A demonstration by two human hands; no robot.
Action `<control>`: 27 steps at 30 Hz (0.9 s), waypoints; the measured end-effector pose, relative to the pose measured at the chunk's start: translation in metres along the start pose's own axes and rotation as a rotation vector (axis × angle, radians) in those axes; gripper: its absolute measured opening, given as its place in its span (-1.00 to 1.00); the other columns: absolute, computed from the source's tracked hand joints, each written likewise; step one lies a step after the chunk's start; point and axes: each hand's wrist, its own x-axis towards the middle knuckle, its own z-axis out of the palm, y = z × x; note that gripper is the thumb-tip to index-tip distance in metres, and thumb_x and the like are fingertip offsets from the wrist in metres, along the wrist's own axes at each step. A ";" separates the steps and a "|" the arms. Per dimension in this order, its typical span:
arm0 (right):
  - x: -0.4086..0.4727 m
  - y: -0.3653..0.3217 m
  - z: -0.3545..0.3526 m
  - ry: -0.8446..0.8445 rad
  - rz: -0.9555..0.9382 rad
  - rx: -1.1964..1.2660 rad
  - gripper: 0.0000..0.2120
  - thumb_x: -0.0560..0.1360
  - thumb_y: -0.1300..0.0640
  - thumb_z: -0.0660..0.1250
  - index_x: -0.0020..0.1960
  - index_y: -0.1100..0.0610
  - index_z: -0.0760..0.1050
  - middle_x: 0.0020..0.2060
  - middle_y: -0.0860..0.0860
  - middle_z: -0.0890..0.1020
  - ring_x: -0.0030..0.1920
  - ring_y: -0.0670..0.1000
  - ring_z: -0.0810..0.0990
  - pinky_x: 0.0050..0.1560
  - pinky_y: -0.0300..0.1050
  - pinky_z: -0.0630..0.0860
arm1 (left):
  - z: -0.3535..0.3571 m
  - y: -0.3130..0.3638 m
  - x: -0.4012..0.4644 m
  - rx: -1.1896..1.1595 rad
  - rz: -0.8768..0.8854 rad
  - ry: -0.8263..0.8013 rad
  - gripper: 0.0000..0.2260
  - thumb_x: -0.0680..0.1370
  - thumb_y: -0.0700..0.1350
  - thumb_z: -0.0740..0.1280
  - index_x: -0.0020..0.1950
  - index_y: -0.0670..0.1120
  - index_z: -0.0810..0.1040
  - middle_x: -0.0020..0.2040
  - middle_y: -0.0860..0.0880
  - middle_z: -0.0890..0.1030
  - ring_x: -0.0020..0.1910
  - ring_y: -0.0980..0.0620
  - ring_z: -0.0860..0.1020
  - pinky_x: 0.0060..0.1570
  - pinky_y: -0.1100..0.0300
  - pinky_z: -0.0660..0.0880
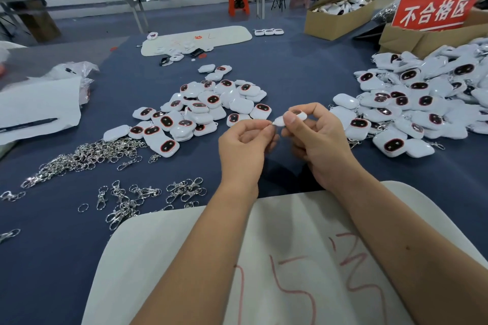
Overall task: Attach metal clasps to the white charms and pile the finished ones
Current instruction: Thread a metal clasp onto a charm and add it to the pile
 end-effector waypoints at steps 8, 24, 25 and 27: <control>0.002 0.003 -0.001 -0.073 -0.027 0.023 -0.69 0.47 0.02 0.54 0.08 0.09 0.49 -0.18 0.17 0.73 -0.51 -0.06 0.24 -0.48 -0.21 0.22 | 0.001 0.007 -0.001 -0.373 -0.202 0.004 -0.92 0.56 -0.35 0.42 -0.02 -0.19 0.64 -0.11 -0.14 0.72 -0.11 0.00 0.71 -0.05 0.24 0.63; 0.001 0.003 -0.002 0.018 0.006 -0.016 -0.77 0.53 0.05 0.49 0.06 0.14 0.53 -0.36 0.06 0.59 -0.50 -0.08 0.28 -0.49 -0.24 0.25 | -0.012 0.004 0.007 0.455 0.263 -0.119 -0.82 0.49 -0.28 0.50 -0.20 -0.01 0.67 -0.26 -0.05 0.69 -0.17 -0.24 0.64 -0.03 -0.19 0.62; 0.002 0.003 -0.002 0.047 0.001 -0.017 -0.78 0.53 0.04 0.49 0.05 0.13 0.54 -0.37 0.05 0.57 -0.50 -0.08 0.28 -0.49 -0.23 0.26 | -0.011 0.003 0.005 0.446 0.254 -0.109 -0.85 0.50 -0.26 0.51 -0.17 -0.01 0.69 -0.27 -0.02 0.69 -0.18 -0.21 0.65 -0.03 -0.17 0.63; 0.002 0.002 -0.001 0.115 -0.007 -0.014 -0.80 0.53 0.02 0.50 0.01 0.10 0.55 -0.40 0.03 0.55 -0.51 -0.07 0.29 -0.49 -0.20 0.25 | -0.007 0.002 0.000 0.420 0.231 -0.088 -0.90 0.50 -0.24 0.50 -0.12 -0.03 0.71 -0.30 0.01 0.70 -0.23 -0.08 0.69 -0.03 -0.11 0.65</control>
